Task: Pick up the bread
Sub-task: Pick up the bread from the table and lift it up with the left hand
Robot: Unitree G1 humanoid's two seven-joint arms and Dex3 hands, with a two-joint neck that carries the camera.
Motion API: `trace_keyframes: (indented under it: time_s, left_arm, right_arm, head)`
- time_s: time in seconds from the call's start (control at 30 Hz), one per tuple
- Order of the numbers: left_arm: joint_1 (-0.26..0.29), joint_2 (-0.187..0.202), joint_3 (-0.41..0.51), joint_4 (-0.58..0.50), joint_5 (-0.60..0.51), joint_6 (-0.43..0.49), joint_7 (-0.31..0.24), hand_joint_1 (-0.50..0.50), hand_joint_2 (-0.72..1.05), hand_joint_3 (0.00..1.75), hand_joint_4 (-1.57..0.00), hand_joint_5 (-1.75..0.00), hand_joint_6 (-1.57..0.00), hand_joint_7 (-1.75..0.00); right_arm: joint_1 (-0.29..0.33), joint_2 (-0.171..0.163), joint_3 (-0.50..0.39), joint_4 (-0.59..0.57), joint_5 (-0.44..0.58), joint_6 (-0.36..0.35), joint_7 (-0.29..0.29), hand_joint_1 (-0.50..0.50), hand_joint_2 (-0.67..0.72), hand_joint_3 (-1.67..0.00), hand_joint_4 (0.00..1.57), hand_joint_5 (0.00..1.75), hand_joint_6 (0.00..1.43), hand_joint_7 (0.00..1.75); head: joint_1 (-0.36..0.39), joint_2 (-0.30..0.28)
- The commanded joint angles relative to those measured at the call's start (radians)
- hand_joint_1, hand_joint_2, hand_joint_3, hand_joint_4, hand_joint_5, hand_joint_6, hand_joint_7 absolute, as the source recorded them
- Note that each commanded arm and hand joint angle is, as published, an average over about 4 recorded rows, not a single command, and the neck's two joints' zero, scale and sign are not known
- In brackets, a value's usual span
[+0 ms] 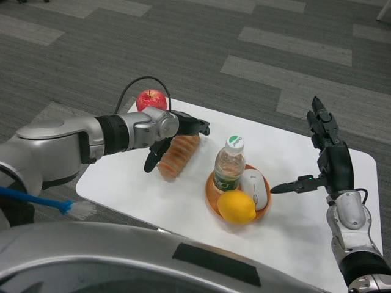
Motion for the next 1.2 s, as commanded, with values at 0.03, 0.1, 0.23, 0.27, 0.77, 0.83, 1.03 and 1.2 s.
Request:
trace_keyframes:
  time_s: [0.03, 0.1, 0.23, 0.27, 0.77, 0.83, 1.03, 1.2]
  left_arm:
    - [-0.015, -0.013, -0.044, 0.064, -0.03, -0.042, 0.024, -0.37, -0.28, 0.07, 0.0, -0.82, 0.0, -0.49]
    - [-0.019, -0.016, -0.058, 0.089, -0.042, -0.065, 0.037, -0.37, -0.24, 0.07, 0.0, -0.82, 0.0, -0.49]
    - [-0.022, -0.026, -0.074, 0.132, -0.065, -0.107, 0.058, -0.37, -0.08, 0.07, 0.0, -0.82, 0.0, -0.49]
    - [-0.022, -0.029, -0.076, 0.143, -0.07, -0.122, 0.065, -0.36, 0.03, 0.07, 0.0, -0.82, 0.0, -0.49]
    - [-0.013, -0.062, -0.105, 0.284, -0.121, -0.246, 0.122, 0.16, 1.05, 0.09, 0.0, -0.82, 0.0, -0.51]
    - [-0.007, -0.069, -0.103, 0.305, -0.133, -0.259, 0.126, 0.24, 1.05, 0.09, 0.0, -0.82, 0.0, -0.58]
    - [0.013, -0.089, -0.092, 0.371, -0.159, -0.297, 0.136, 0.46, 1.05, 0.09, 0.0, -0.9, -0.01, -1.26]
    - [0.033, -0.105, -0.064, 0.427, -0.169, -0.348, 0.143, 0.5, 1.05, 0.09, 0.0, -1.31, -0.36, -1.54]
  right_arm:
    - [-0.015, -0.001, -0.003, 0.006, 0.002, -0.004, -0.004, -0.17, 0.09, 0.0, 0.0, 0.0, 0.0, 0.0]
    - [-0.015, -0.001, -0.003, 0.005, 0.002, -0.004, -0.004, -0.17, 0.09, 0.0, 0.0, 0.0, 0.0, 0.0]
    - [-0.015, -0.001, -0.003, 0.005, 0.003, -0.004, -0.004, -0.17, 0.09, 0.0, 0.0, 0.0, 0.0, 0.0]
    - [-0.015, -0.001, -0.003, 0.005, 0.003, -0.004, -0.004, -0.17, 0.09, 0.0, 0.0, 0.0, 0.0, 0.0]
    - [-0.015, -0.001, -0.006, 0.001, 0.005, -0.004, -0.005, -0.17, 0.09, 0.0, 0.0, 0.0, 0.0, 0.0]
    - [-0.015, -0.001, -0.007, 0.0, 0.005, -0.004, -0.005, -0.17, 0.09, 0.0, 0.0, 0.0, 0.0, 0.0]
    - [-0.015, -0.001, -0.009, -0.004, 0.005, -0.004, -0.005, -0.18, 0.09, 0.0, 0.0, 0.0, 0.0, 0.0]
    - [-0.015, -0.001, -0.01, -0.004, 0.005, -0.005, -0.006, -0.17, 0.09, 0.0, 0.0, 0.0, 0.0, 0.0]
  head:
    - [-0.001, 0.0]
    - [-0.001, 0.0]
    - [-0.001, 0.002]
    - [-0.001, 0.003]
    - [-0.003, 0.006]
    - [-0.004, 0.008]
    - [-0.001, 0.011]
    - [-0.002, 0.014]
